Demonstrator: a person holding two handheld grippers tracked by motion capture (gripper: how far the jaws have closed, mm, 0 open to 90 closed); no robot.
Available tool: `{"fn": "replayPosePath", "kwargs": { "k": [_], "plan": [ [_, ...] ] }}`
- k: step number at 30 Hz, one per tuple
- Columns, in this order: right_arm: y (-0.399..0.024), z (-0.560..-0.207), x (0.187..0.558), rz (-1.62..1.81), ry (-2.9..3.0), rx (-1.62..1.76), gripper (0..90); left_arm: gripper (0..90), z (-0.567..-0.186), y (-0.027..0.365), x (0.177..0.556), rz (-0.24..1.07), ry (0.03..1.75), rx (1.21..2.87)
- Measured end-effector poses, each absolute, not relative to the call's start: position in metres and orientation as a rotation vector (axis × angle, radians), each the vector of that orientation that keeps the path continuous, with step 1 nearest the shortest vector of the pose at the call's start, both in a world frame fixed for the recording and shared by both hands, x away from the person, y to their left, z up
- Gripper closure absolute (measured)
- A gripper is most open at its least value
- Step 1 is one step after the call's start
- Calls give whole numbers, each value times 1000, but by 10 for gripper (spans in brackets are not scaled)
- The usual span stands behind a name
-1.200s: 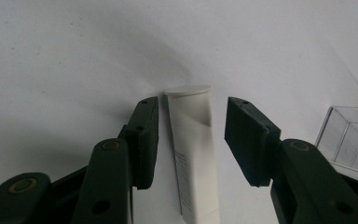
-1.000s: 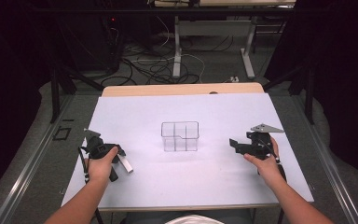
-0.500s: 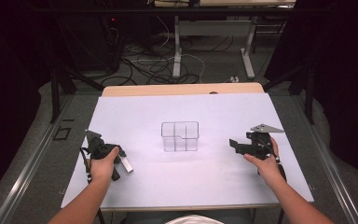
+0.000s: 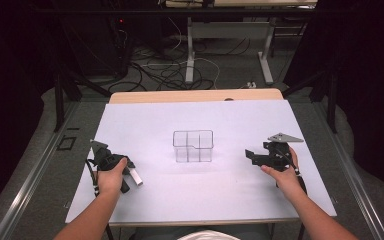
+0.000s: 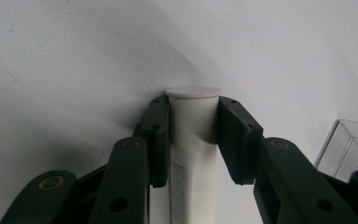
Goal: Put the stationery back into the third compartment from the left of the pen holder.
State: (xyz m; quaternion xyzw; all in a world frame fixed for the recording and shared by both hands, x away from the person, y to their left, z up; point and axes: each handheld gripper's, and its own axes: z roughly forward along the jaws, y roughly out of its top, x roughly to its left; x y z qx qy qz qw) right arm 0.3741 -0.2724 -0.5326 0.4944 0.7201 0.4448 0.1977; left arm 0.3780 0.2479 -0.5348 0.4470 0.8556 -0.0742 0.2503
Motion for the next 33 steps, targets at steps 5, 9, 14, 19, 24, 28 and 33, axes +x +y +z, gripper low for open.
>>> {"fn": "replayPosePath", "kwargs": {
  "k": [5,9,14,19,24,28,33],
  "plan": [
    [-272,-533,374,1243,2018,1381,153,666,-535,249,378,-225,2333,1183],
    [-273,-533,374,1243,2017,1381,153,667,-535,249,378,-221,2333,1176],
    [-272,-533,374,1241,2018,1388,152,669,-531,250,376,-196,2299,1212],
    [-272,-533,374,1240,2018,1390,153,670,-524,253,370,-135,2242,1219],
    [-272,-534,374,1239,2017,1392,153,670,-517,250,360,-63,2158,1238],
    [-273,-534,375,1231,2021,1386,153,670,-510,248,354,-12,2074,1296],
    [-272,-534,375,1232,2021,1384,153,670,-503,243,350,63,1968,1333]
  ]
}}
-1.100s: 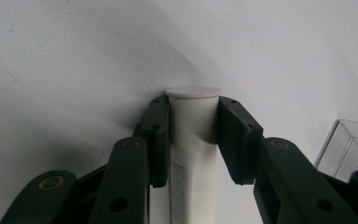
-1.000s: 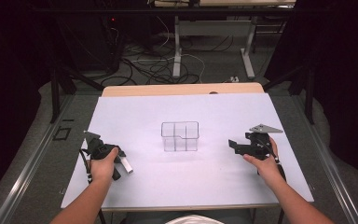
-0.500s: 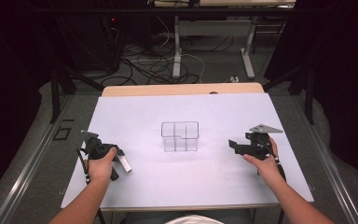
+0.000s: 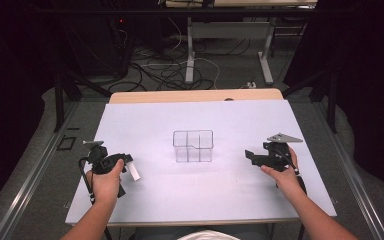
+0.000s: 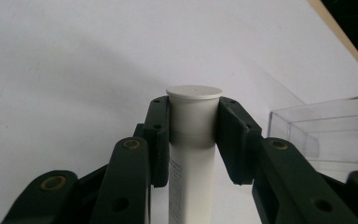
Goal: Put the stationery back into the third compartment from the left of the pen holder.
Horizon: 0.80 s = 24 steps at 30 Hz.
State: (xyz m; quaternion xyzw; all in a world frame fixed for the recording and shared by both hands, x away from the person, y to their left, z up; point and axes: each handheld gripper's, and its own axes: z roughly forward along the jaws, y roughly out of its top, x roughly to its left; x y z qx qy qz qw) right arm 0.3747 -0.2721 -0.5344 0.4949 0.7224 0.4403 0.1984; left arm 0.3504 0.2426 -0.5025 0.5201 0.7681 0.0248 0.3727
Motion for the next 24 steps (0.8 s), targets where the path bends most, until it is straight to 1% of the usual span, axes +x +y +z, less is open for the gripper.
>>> {"fn": "replayPosePath", "kwargs": {
  "k": [12,13,14,15,20,24],
  "plan": [
    [-272,-534,375,1227,2020,1381,152,670,-469,225,355,299,1747,1376],
    [-272,-535,375,1226,2019,1384,152,670,-466,225,355,307,1724,1402],
    [-272,-535,375,1225,2019,1381,152,670,-464,222,356,330,1708,1379],
    [-272,-535,375,1225,2019,1382,152,670,-462,222,356,346,1689,1407],
    [-272,-535,375,1225,2021,1381,152,670,-450,214,358,417,1605,1442],
    [-271,-535,375,1223,2022,1382,152,670,-441,207,359,448,1556,1466]
  ]
}}
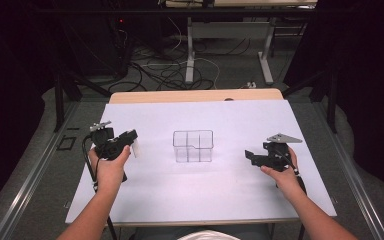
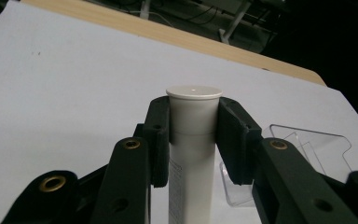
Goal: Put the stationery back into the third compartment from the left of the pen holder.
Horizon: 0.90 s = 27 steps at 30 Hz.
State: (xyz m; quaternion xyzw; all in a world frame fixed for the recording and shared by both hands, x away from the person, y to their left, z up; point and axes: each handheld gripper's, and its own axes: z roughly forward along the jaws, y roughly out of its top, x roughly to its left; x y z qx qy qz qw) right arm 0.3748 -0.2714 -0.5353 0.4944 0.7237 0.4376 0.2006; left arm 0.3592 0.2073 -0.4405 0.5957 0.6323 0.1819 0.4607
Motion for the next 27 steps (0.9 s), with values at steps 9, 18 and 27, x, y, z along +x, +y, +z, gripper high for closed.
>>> {"fn": "replayPosePath", "kwargs": {
  "k": [9,18,27],
  "plan": [
    [-271,-536,375,1220,2021,1387,152,670,-425,183,365,537,1402,1512],
    [-271,-537,376,1216,2023,1383,152,670,-426,147,373,533,1285,1545],
    [-272,-538,376,1214,2018,1393,152,670,-432,105,383,492,1183,1568]
  ]
}}
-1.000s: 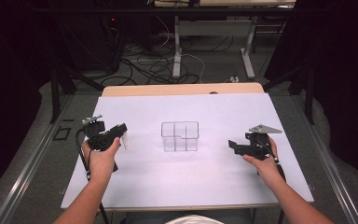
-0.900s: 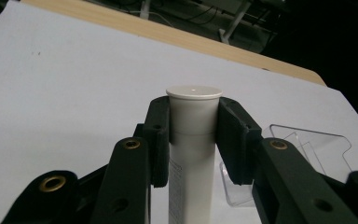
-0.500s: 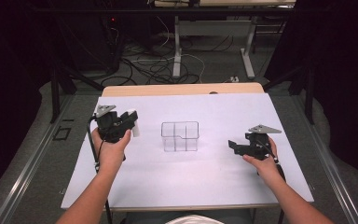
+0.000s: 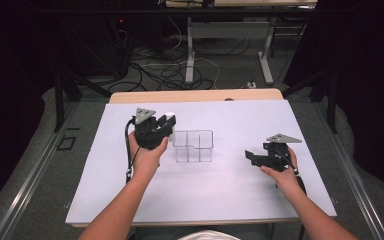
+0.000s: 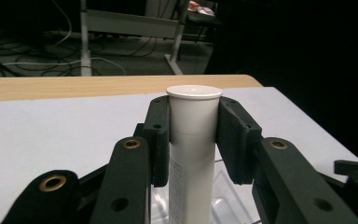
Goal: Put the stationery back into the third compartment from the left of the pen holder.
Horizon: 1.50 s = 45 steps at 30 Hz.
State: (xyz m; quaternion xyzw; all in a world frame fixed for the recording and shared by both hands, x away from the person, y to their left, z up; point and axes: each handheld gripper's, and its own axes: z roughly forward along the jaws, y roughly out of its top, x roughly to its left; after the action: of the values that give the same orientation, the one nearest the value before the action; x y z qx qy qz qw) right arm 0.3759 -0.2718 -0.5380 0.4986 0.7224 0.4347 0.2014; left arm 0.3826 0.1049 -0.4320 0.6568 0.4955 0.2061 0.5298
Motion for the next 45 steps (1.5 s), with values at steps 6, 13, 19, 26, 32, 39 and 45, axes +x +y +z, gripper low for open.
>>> {"fn": "replayPosePath", "kwargs": {
  "k": [6,13,19,26,32,39,45],
  "plan": [
    [-272,-538,376,1209,2016,1395,152,670,-433,78,389,449,1138,1575],
    [-272,-538,375,1209,2012,1396,152,670,-438,52,394,409,1111,1586],
    [-272,-538,375,1205,2016,1392,152,670,-445,38,397,383,1115,1583],
    [-273,-538,375,1211,2015,1397,152,670,-450,31,397,394,1109,1594],
    [-272,-539,376,1209,2018,1393,152,670,-460,28,399,398,1125,1602],
    [-273,-538,375,1213,2019,1399,152,670,-475,24,399,399,1153,1624],
    [-272,-539,376,1213,2021,1391,152,670,-481,22,398,401,1156,1647]
  ]
}}
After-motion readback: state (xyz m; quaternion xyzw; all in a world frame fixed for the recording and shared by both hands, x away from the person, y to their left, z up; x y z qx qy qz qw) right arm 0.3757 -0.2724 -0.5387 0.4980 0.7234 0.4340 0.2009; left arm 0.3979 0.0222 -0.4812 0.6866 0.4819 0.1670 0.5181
